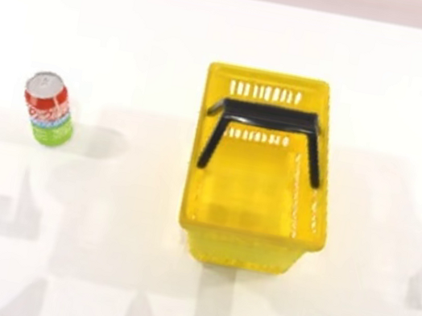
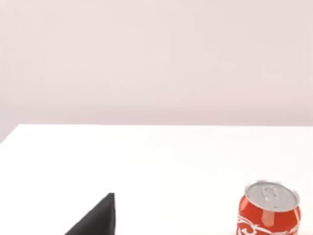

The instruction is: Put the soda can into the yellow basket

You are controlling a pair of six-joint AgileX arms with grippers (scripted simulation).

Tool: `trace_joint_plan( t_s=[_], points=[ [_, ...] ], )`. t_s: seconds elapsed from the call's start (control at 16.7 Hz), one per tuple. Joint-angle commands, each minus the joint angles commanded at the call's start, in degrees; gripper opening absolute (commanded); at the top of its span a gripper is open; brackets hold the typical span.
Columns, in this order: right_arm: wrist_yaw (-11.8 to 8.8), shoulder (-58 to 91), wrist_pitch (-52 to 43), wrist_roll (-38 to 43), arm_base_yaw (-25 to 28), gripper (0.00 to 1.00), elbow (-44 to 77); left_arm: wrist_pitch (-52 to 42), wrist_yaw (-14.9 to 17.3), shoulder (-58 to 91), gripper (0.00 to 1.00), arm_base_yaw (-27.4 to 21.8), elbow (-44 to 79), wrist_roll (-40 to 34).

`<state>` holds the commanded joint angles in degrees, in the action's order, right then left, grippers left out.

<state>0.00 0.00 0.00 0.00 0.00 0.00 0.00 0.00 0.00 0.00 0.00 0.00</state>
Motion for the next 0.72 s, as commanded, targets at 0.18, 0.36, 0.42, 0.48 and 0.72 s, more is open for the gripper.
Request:
trace_joint_plan(
  t_s=[0.18,0.36,0.42,0.48,0.72],
  points=[
    [0.0,0.0,0.0,0.0,0.0,1.0,0.0,-0.5,0.0,0.6,1.0,-0.1,0.5,0.3],
    [0.0,0.0,0.0,0.0,0.0,1.0,0.0,-5.1,0.2,5.9,1.0,-0.7,5.5,2.5],
    [0.0,0.0,0.0,0.0,0.0,1.0,0.0,-7.4,0.2,9.0,1.0,-0.9,8.2,3.6],
    [0.0,0.0,0.0,0.0,0.0,1.0,0.0,-10.0,0.2,12.6,1.0,-1.2,11.4,4.9],
    [0.0,0.0,0.0,0.0,0.0,1.0,0.0,-22.3,0.0,32.4,1.0,-2.4,28.6,11.3]
  ],
)
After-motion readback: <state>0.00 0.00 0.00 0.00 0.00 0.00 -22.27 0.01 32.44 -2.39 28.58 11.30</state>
